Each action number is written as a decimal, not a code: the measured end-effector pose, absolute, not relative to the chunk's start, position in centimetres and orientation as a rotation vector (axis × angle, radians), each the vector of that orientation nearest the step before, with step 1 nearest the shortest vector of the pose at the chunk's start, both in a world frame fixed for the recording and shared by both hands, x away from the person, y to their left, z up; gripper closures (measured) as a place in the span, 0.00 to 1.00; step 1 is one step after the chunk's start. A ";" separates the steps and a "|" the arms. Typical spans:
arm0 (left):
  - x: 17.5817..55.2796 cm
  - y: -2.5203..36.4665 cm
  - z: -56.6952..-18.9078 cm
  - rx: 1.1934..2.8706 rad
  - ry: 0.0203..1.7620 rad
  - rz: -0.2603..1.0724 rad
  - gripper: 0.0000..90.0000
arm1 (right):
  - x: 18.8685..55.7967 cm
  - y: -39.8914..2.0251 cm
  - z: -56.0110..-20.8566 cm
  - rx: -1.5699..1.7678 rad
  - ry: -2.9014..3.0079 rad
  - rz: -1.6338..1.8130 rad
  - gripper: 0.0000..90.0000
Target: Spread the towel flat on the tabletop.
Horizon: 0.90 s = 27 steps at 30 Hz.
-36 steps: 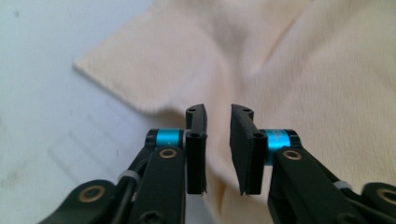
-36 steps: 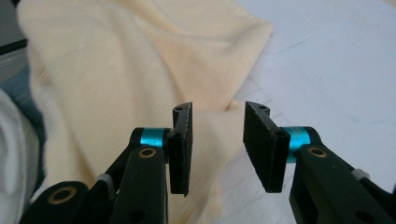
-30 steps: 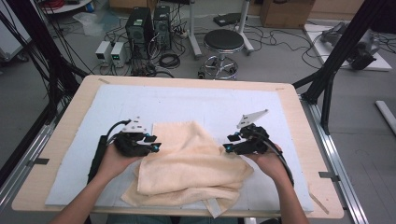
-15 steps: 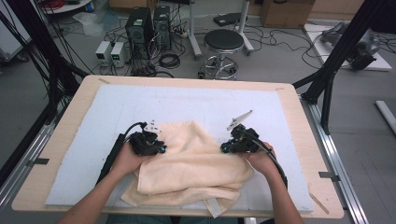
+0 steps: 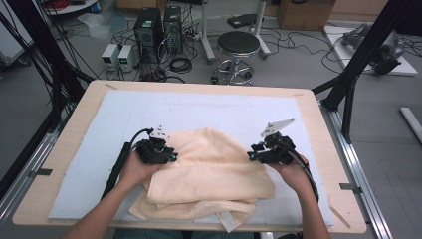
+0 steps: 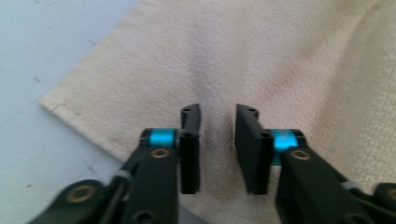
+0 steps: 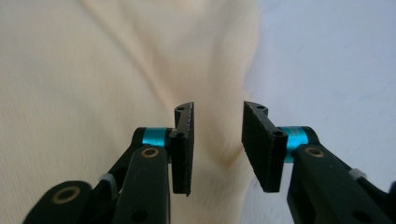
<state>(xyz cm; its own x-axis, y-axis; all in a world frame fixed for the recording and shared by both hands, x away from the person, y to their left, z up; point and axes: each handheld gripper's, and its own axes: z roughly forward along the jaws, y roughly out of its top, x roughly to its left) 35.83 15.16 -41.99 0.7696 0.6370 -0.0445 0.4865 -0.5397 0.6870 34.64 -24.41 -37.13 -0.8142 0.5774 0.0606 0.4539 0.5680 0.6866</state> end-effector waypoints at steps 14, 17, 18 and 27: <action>36.1 16.2 -43.1 2.225 0.961 0.366 0.64 | 40.9 -21.3 -42.4 1.027 2.680 1.064 0.69; 36.2 16.1 -43.2 2.227 0.935 0.387 0.77 | 41.0 -20.8 -42.8 1.042 2.719 1.079 0.90; 36.2 16.0 -43.2 2.213 0.941 0.383 0.81 | 41.0 -20.8 -42.8 1.044 2.739 1.097 0.96; 36.7 16.3 -43.3 2.167 0.955 0.392 0.94 | 39.5 -22.7 -40.0 1.010 2.599 1.024 1.00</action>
